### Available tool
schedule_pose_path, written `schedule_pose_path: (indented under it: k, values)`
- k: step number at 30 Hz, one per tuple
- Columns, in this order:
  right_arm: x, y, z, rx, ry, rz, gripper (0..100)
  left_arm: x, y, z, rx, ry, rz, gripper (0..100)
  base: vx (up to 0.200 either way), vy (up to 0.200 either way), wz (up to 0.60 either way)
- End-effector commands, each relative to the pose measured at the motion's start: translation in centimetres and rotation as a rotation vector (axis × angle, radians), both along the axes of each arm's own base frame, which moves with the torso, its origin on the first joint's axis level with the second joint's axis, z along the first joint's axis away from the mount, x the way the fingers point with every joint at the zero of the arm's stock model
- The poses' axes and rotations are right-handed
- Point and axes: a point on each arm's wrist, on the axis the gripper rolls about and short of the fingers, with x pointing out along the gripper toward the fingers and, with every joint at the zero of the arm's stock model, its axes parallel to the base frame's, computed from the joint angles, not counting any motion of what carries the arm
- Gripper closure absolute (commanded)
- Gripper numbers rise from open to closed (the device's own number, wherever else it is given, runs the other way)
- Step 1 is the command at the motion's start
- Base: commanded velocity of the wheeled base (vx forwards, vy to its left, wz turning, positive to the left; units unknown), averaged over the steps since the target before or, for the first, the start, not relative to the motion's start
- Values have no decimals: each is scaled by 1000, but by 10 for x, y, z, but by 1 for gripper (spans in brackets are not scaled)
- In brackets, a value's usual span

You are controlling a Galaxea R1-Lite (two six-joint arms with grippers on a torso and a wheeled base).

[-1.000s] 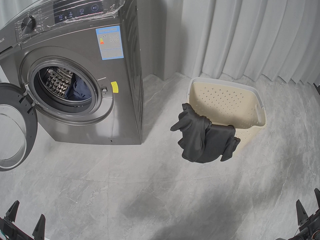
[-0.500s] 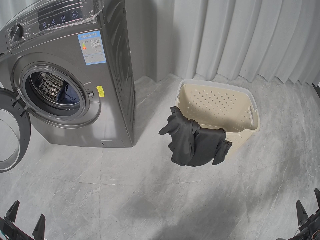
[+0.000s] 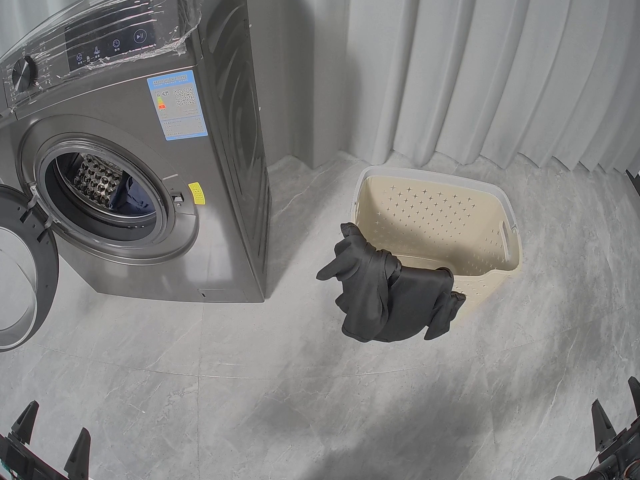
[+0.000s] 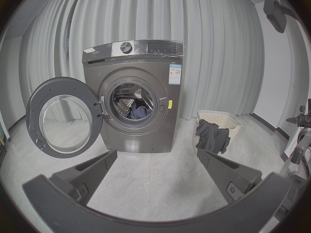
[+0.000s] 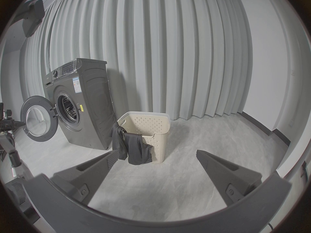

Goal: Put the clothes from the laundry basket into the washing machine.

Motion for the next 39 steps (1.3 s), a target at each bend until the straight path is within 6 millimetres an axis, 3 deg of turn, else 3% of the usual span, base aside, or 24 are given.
schedule_pose_path:
  k: [1, 13, 25, 34, 39]
  values:
    - [1, 0, -5, 0, 10, 0, 0, 0, 0, -2, 0, -6, 0, 0, 0, -200, 0]
    - [1, 0, -5, -1, 10, -2, 0, 0, 0, -2, 4, -6, 0, 0, 0, -200, 0]
    - [0, 0, -5, -15, 13, 8, 0, 0, 0, -2, 7, -6, -1, 0, 0, 0, 0]
    - [0, 0, -5, 0, 6, 3, 0, 0, 0, -2, 7, -6, -1, 0, 0, -200, 0]
    - [0, 0, -5, -3, 6, 6, 0, 0, 0, -2, 10, -6, -1, 0, 0, 0, 0]
